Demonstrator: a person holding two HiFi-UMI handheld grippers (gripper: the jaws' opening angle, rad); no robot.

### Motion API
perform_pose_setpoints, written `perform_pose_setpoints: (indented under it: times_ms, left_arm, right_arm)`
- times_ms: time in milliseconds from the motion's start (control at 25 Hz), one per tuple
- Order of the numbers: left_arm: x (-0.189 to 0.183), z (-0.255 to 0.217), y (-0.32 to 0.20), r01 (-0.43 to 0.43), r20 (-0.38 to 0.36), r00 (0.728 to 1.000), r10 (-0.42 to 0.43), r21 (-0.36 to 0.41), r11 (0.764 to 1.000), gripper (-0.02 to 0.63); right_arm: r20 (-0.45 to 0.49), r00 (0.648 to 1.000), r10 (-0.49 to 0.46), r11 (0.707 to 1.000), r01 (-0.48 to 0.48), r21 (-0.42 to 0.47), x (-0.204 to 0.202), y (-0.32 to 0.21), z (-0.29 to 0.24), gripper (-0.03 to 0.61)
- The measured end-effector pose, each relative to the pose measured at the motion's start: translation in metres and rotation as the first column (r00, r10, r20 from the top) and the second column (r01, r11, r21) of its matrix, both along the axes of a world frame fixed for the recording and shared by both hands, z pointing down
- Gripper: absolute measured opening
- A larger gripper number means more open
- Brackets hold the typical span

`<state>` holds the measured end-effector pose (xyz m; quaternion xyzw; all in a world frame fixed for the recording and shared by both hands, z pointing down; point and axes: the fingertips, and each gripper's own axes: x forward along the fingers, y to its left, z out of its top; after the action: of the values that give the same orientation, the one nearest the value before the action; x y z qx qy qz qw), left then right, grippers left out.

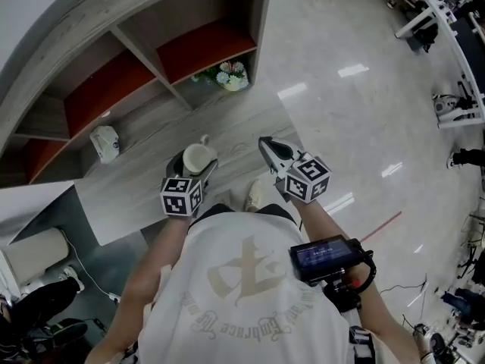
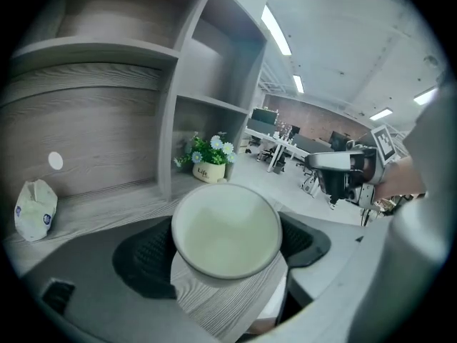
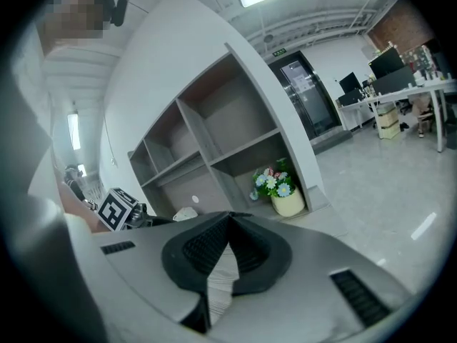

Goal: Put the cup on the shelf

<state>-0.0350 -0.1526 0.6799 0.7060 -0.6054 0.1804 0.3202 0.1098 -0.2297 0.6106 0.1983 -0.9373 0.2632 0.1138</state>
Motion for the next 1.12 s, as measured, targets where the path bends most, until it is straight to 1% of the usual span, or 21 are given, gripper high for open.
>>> perform_pose_setpoints:
  times_ms: [240, 480, 760, 1120]
  left_arm:
    - [-0.002, -0.022, 0.004, 0.04, -0.011, 0.999, -0.04, 0.027, 0.999, 0.431]
    - [-0.006, -0.046, 0.013, 0.114, -0.028, 0.993, -0.112, 0.052, 0.992, 0.431]
    - [-0.026, -0.08, 0.023, 0.226, -0.036, 0.974, -0.224, 0.095, 0.969, 0.431]
    - [-0.05, -0.118, 0.042, 0.299, -0.05, 0.954, -0.295, 0.125, 0.946, 0.43]
  right_arm:
    - [0.021, 0.998, -0.064, 0.998, 0.064, 0.009, -0.015, -0.003, -0.007, 0.003]
    - [0.037, 0.988, -0.151, 0.988, 0.151, 0.014, -0.03, 0.002, -0.016, 0.003]
    - [0.066, 0.963, -0.26, 0.966, 0.259, 0.019, -0.056, 0.009, -0.019, 0.003]
    - [0.087, 0.925, -0.369, 0.929, 0.367, 0.039, -0.09, 0.028, -0.034, 0.003]
